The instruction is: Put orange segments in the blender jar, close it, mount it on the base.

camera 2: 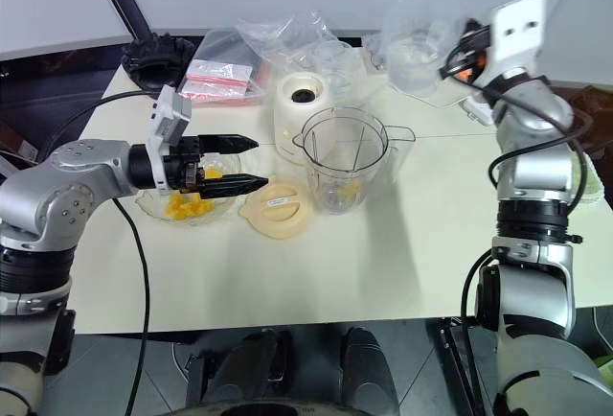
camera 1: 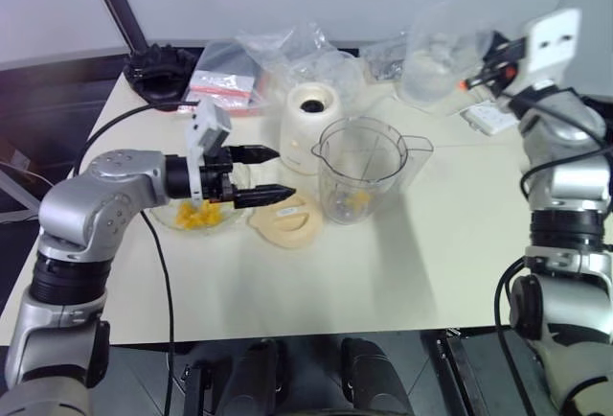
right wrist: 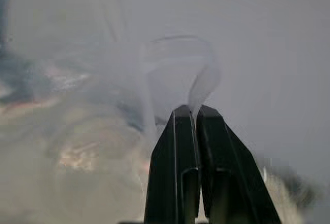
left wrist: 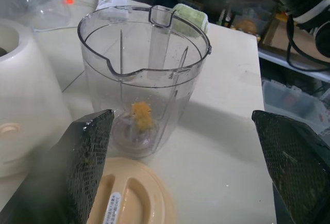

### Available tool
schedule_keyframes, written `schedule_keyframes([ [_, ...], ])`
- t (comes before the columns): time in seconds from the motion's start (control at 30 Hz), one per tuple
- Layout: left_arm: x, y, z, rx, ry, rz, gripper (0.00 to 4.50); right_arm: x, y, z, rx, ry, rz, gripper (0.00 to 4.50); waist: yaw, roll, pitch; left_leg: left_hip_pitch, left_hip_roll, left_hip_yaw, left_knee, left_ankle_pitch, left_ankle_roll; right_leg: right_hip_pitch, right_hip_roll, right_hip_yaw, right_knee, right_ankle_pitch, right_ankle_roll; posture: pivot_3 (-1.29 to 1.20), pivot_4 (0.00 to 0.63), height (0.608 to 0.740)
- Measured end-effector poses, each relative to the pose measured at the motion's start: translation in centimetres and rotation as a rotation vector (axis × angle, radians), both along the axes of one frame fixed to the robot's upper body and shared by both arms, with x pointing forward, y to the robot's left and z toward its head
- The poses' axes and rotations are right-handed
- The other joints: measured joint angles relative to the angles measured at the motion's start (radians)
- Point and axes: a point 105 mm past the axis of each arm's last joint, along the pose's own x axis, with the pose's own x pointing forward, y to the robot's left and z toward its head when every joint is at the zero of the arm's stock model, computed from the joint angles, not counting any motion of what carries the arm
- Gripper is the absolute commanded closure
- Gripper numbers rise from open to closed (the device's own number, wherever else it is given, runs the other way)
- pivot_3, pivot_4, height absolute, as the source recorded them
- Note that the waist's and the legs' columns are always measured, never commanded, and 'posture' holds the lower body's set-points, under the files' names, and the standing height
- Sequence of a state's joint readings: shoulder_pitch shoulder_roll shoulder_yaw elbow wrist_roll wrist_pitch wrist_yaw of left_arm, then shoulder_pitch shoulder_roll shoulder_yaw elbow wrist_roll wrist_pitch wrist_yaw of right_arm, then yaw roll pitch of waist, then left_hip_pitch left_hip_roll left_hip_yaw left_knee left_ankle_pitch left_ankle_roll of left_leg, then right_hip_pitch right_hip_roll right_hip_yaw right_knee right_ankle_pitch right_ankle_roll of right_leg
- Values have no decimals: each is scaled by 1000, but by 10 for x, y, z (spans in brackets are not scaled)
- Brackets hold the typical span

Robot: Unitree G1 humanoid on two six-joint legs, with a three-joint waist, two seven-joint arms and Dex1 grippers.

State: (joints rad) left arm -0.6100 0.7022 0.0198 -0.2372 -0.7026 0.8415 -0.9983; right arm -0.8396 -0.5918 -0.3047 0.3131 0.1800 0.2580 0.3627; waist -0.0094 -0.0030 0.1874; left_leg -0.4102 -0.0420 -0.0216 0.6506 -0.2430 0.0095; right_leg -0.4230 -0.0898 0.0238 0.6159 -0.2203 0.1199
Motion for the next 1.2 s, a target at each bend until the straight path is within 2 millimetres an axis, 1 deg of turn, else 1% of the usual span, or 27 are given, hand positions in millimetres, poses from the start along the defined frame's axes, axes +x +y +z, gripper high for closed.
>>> schedule_keyframes([
  [0.1,-4,-6,1,-37,14,-31,0,-9,-38,-2,208,-4,-109,4479,-1,0,0,0,0,0,-1,0,0,0,0,0,0,0,0,0,150,740],
  [0.13,-7,-9,1,-44,21,-51,0,-13,-50,-8,246,-3,-150,4479,-1,-1,-1,0,0,0,-2,0,0,0,0,0,-1,0,0,0,150,740],
  [0.17,-13,-12,1,-47,28,-74,0,-19,-65,-20,280,13,-203,4479,-2,-1,-1,0,0,0,-2,0,0,0,0,0,-1,0,0,0,150,740],
  [0.2,-15,-13,0,-48,34,-84,0,-23,-74,-30,300,34,-237,4479,-3,-1,-1,0,0,1,-2,0,0,0,0,0,-1,0,0,0,150,740],
  [0.3,-20,-15,-1,-45,40,-100,0,-34,-92,-73,333,124,-324,4479,-9,-1,-1,1,0,2,-2,0,0,-1,0,1,1,0,0,0,150,740],
  [0.33,-21,-16,0,-47,40,-107,0,-38,-95,-83,341,143,-346,4479,-11,-1,-1,1,0,2,-2,0,0,-1,1,2,1,0,0,0,150,740],
  [0.4,-22,-17,-1,-47,42,-106,0,-43,-98,-98,340,176,-374,4479,-14,0,-1,2,0,4,-1,0,1,-1,1,3,3,0,0,0,150,740],
  [0.5,-21,-17,-2,-48,46,-100,0,-52,-95,-111,323,186,-395,4479,-13,0,-1,2,1,3,0,0,1,-1,2,3,3,0,0,0,150,740],
  [0.6,-21,-18,-3,-49,49,-101,0,-56,-83,-146,400,225,-419,4479,-12,-1,-1,2,2,3,0,0,1,-1,3,3,4,0,0,0,150,740],
  [0.7,-21,-17,-6,-47,60,-99,0,-54,-76,-183,512,301,-457,4479,-11,0,-1,2,2,3,0,0,0,-1,3,3,4,0,0,0,150,740],
  [0.77,-22,-16,-8,-39,71,-94,0,-54,-77,-197,530,330,-484,4479,-8,0,-1,2,2,3,0,0,0,-1,3,3,3,0,0,0,150,740],
  [0.93,-21,-14,-9,-29,77,-84,0,-52,-76,-202,497,314,-502,4479,-10,0,-1,2,1,3,0,0,0,-1,3,3,3,0,0,0,150,740],
  [1.1,-21,-14,-9,-28,74,-76,0,-53,-76,-221,484,361,-527,4479,-11,0,-1,2,2,3,0,0,0,-1,3,3,3,0,0,0,150,740],
  [1.2,-20,-13,-10,-27,74,-69,0,-53,-76,-221,478,348,-528,3636,-11,0,-1,2,2,3,0,0,0,-1,3,3,3,0,0,0,150,740],
])
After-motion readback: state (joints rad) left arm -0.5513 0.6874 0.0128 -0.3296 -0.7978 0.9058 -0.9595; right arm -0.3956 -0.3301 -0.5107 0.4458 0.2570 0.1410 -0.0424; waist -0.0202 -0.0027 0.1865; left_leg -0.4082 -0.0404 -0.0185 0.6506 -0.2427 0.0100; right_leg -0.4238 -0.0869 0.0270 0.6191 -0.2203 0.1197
